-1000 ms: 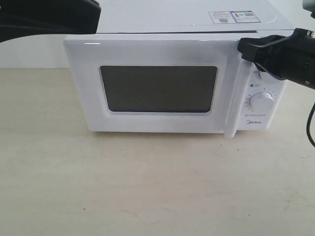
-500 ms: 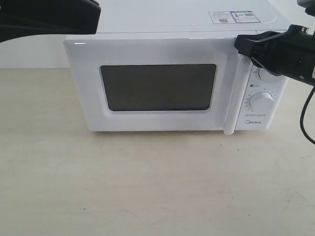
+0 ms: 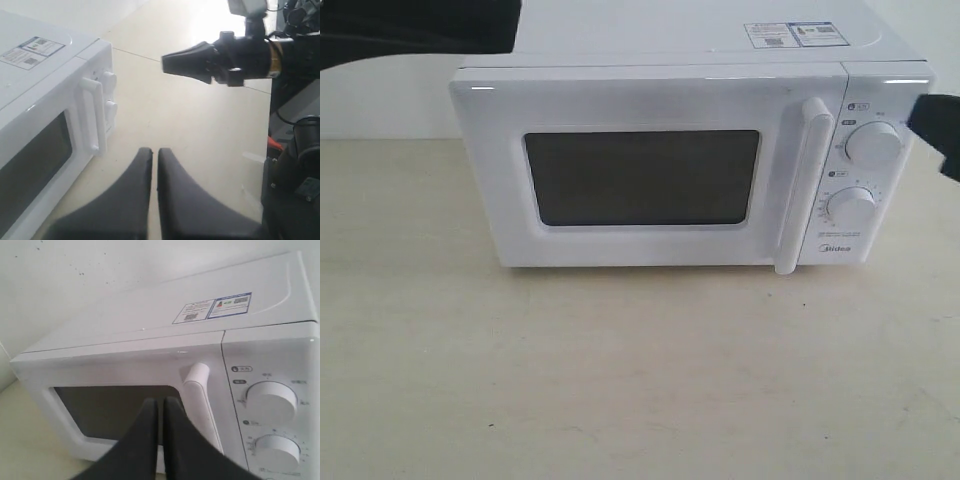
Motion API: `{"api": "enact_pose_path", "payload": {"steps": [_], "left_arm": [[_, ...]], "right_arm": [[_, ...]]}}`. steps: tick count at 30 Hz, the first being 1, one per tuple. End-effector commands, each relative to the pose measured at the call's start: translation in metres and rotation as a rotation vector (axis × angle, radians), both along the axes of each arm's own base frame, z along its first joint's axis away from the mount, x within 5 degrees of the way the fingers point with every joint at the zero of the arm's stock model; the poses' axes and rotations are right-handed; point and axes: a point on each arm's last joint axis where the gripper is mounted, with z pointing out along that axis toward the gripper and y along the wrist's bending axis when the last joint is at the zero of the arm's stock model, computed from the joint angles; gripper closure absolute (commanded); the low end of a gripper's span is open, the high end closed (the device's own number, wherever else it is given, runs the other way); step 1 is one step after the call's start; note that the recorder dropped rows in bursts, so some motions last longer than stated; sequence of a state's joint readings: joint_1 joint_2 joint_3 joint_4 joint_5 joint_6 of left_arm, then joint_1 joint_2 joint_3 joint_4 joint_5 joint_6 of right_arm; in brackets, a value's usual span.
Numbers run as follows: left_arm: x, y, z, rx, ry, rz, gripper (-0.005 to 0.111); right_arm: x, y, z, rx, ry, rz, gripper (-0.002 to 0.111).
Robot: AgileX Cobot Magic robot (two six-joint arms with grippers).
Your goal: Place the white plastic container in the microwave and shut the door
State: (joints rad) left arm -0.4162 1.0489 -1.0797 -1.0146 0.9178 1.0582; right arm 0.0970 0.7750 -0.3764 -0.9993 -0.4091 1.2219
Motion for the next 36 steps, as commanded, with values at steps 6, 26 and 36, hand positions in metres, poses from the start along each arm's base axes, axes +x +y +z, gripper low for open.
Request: {"api": "enact_pose_path", "payload": {"steps": [6,26,36], "left_arm": [[-0.043,0.022,0.034,-0.119,-0.114,0.068,0.102],[-0.099,0.053,0.045,-0.16,-0.196,0.151,0.102],[-0.095,0.055,0.049,-0.189,-0.222,0.19,0.102]], "right_arm": [[-0.062,-0.016,0.0,0.027,-0.142,-0.111,0.108],[-0.092,-0.017,-0.035,0.179,-0.168,-0.085,0.108],[-0.092,-0.017,-0.035,0.177,-0.169,-0.082,0.108]]}}
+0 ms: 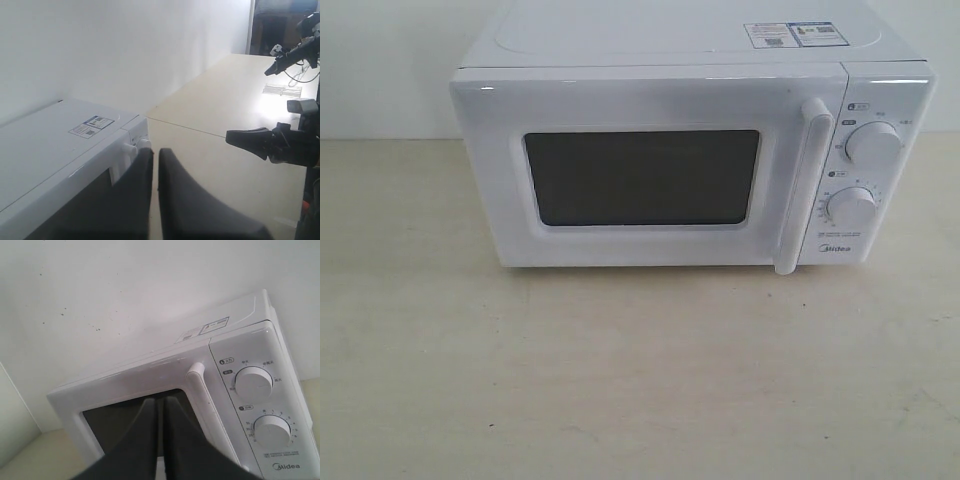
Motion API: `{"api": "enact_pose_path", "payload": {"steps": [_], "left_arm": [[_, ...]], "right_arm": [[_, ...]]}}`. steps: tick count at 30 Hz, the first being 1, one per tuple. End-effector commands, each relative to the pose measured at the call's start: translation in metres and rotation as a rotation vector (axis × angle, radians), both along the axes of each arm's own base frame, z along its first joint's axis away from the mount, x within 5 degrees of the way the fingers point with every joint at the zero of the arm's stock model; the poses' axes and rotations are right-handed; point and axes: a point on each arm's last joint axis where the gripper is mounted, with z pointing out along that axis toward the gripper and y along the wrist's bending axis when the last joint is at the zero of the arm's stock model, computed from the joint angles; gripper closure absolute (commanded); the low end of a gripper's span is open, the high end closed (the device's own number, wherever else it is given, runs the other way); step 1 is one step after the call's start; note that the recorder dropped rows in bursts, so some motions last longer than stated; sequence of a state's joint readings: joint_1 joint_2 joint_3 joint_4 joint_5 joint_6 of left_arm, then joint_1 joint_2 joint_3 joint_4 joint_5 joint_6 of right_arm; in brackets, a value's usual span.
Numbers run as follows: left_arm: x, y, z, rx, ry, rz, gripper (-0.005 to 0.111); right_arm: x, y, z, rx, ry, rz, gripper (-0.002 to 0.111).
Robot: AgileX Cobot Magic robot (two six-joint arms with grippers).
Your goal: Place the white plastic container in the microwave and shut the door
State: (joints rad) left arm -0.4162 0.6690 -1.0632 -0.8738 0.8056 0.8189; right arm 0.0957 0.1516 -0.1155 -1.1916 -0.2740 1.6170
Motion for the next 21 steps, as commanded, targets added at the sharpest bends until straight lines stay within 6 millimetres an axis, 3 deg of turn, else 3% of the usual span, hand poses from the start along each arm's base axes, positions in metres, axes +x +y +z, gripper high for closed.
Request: {"api": "enact_pose_path", "payload": {"steps": [1,21], "left_arm": [[-0.001,0.0003,-0.0006,-0.004,0.008,-0.001,0.102],[-0.0011,0.0002,-0.0008,-0.003,0.009,-0.002,0.102]], "right_arm": [[-0.0003,0.0001,-0.0015,-0.012,-0.003,-0.001,0.108],[-0.0003,0.0001,-0.0016,-0.026,-0.007,-0.004,0.108]]}}
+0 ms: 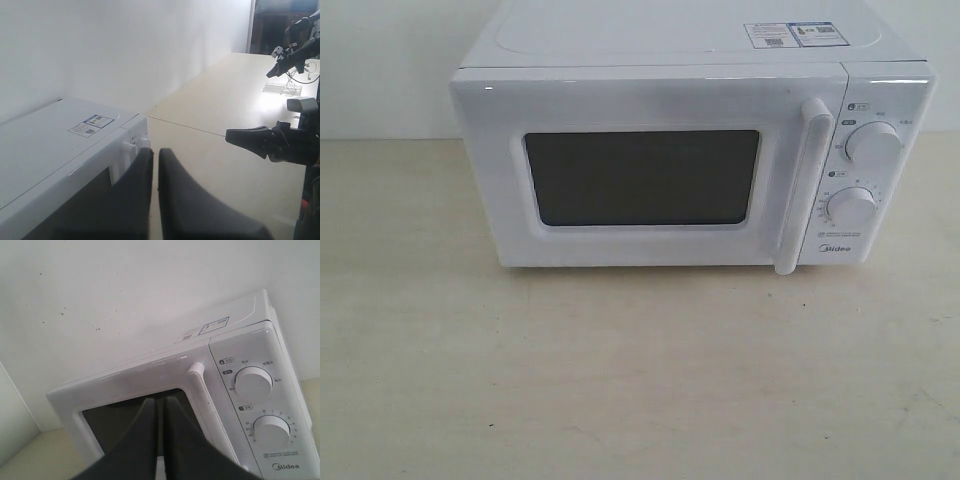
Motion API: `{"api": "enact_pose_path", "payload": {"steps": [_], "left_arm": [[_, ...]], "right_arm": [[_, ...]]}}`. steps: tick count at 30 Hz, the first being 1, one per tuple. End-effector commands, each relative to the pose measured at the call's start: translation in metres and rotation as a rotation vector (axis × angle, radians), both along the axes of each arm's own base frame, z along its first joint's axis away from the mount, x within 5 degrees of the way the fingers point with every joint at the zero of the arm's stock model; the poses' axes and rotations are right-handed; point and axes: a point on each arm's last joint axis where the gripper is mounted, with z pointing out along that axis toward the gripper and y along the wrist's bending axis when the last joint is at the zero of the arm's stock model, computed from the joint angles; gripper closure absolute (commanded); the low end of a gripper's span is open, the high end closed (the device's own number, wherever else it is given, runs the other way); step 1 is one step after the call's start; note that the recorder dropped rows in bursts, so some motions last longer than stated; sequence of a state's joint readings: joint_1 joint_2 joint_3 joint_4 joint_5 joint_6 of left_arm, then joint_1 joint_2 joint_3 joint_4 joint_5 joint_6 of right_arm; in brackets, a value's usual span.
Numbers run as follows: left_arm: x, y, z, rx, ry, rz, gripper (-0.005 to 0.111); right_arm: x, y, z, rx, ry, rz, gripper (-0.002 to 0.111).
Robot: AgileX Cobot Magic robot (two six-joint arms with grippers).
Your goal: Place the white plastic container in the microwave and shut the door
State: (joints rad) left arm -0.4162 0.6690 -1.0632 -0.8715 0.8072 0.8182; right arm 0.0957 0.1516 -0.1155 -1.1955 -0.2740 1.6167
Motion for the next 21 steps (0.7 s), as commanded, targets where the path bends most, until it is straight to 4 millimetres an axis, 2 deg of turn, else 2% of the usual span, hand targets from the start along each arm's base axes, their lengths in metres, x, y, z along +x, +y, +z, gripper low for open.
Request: {"api": "enact_pose_path", "payload": {"steps": [1,3,7,11,21], "left_arm": [[-0.001,0.0,-0.001,-0.005,0.008,-0.002,0.102],[-0.001,0.0,-0.001,-0.005,0.008,-0.002,0.102],[-0.001,0.0,-0.001,-0.005,0.008,-0.002,0.102],[-0.001,0.0,-0.001,-0.005,0.008,-0.002,0.102],[-0.001,0.0,-0.001,-0.005,0.008,-0.002,0.102]], "right_arm": [[0.0,-0.002,-0.002,-0.067,-0.016,-0.035,0.108],[-0.001,-0.01,-0.006,-0.161,-0.032,-0.138,0.108],[-0.007,-0.035,-0.028,-0.106,0.048,-0.398,0.108],[-0.004,-0.036,-0.043,-0.135,0.093,-0.407,0.108],[-0.004,-0.026,-0.04,-0.154,0.039,-0.3,0.108]]}}
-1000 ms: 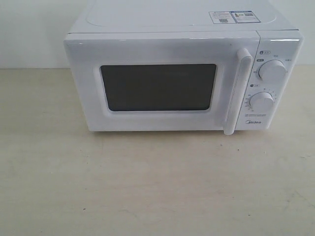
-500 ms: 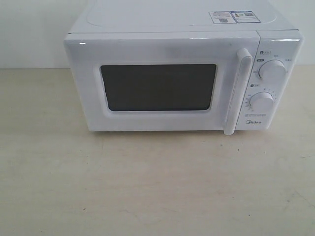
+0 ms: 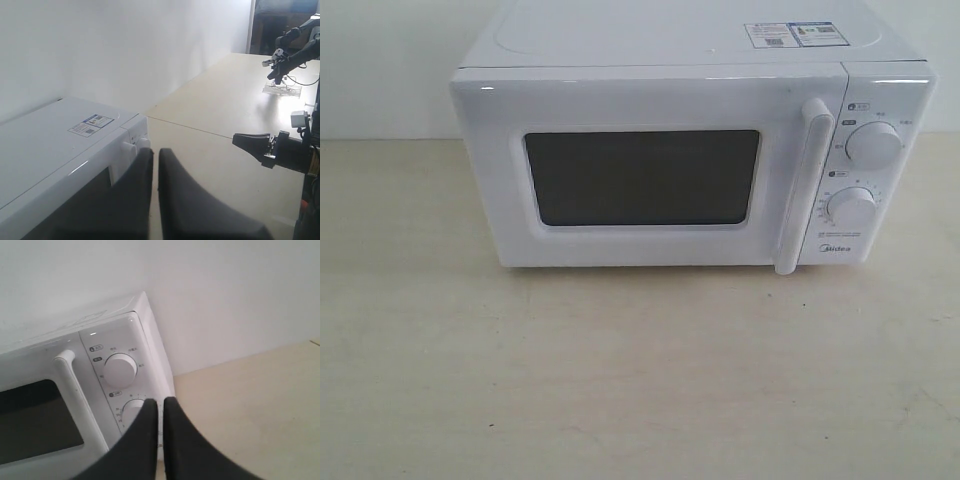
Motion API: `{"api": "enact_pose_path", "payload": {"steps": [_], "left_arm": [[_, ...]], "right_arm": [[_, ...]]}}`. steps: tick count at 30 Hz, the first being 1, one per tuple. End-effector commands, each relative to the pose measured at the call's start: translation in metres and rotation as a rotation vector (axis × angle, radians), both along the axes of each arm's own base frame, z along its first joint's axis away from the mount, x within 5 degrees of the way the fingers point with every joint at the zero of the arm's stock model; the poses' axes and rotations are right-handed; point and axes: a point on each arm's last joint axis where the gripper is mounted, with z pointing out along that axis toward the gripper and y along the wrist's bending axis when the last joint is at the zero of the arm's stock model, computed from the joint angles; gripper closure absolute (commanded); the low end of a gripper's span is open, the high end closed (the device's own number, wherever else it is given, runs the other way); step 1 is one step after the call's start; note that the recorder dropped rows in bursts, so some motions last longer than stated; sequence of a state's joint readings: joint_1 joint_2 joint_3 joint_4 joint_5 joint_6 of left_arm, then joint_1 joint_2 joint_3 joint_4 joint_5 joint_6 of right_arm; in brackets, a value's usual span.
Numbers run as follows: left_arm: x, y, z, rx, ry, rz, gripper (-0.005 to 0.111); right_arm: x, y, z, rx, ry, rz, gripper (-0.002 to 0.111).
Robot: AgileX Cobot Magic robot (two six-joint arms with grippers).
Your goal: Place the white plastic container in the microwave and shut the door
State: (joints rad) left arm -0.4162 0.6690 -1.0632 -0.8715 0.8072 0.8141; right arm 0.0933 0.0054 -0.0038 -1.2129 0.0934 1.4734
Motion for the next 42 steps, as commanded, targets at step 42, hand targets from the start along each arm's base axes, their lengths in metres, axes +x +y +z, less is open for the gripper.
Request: {"api": "enact_pose_path", "payload": {"steps": [42], "left_arm": [[-0.001,0.0,-0.001,-0.003,0.005,-0.003,0.102]], "right_arm": [[-0.005,0.004,0.02,-0.094,-0.018,0.046,0.108]]}}
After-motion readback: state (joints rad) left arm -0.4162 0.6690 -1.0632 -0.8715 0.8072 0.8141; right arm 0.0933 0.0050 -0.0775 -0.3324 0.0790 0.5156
